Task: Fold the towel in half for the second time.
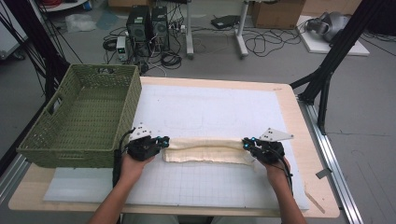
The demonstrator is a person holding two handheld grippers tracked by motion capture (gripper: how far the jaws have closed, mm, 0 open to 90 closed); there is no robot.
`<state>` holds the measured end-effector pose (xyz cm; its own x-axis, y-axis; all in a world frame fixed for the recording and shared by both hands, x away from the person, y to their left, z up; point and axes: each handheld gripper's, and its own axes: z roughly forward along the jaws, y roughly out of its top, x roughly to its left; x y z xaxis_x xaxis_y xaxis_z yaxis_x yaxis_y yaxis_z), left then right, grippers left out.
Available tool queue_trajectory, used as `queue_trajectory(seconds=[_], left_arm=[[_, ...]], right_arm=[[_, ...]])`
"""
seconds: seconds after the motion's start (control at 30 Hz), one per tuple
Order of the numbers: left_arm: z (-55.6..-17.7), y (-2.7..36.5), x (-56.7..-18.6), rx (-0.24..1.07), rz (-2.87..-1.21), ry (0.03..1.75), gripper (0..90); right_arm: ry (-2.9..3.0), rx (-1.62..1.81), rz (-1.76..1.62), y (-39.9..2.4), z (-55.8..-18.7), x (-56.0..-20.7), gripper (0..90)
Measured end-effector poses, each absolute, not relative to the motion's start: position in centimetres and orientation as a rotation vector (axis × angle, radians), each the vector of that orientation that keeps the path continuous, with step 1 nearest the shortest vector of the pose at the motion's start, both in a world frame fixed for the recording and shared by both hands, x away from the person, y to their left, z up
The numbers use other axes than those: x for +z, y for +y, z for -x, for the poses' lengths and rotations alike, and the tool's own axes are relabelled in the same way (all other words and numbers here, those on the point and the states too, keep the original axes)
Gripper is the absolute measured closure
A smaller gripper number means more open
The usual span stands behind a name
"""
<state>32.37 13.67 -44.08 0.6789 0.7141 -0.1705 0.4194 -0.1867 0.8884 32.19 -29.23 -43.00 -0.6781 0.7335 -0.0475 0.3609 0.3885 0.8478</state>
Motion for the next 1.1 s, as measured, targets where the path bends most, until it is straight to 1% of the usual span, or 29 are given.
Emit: queue_trajectory(seconds=[0.13, 0.37, 0.97, 1.03, 1.1], left_arm=[[-31.9, 13.6, -44.5, 0.333, -1.825, 0.898, 84.9], [-30.9, 13.5, -44.8, 0.361, -1.839, 0.878, 84.9], [-29.6, 13.5, -44.9, 0.333, -1.870, 0.880, 82.9], [-29.5, 13.5, -44.8, 0.325, -1.859, 0.889, 79.8], [-29.5, 13.6, -44.6, 0.327, -1.834, 0.910, 68.4]], right_arm=[[2.239, 1.214, -0.945, -29.4, -31.6, -43.4, 83.0], [2.248, 1.211, -0.947, -29.6, -30.8, -43.8, 82.5], [2.291, 1.200, -0.944, -30.1, -29.5, -44.2, 82.7], [2.301, 1.195, -0.938, -30.2, -29.5, -44.3, 82.7], [2.304, 1.189, -0.942, -30.2, -29.4, -44.3, 82.7]])
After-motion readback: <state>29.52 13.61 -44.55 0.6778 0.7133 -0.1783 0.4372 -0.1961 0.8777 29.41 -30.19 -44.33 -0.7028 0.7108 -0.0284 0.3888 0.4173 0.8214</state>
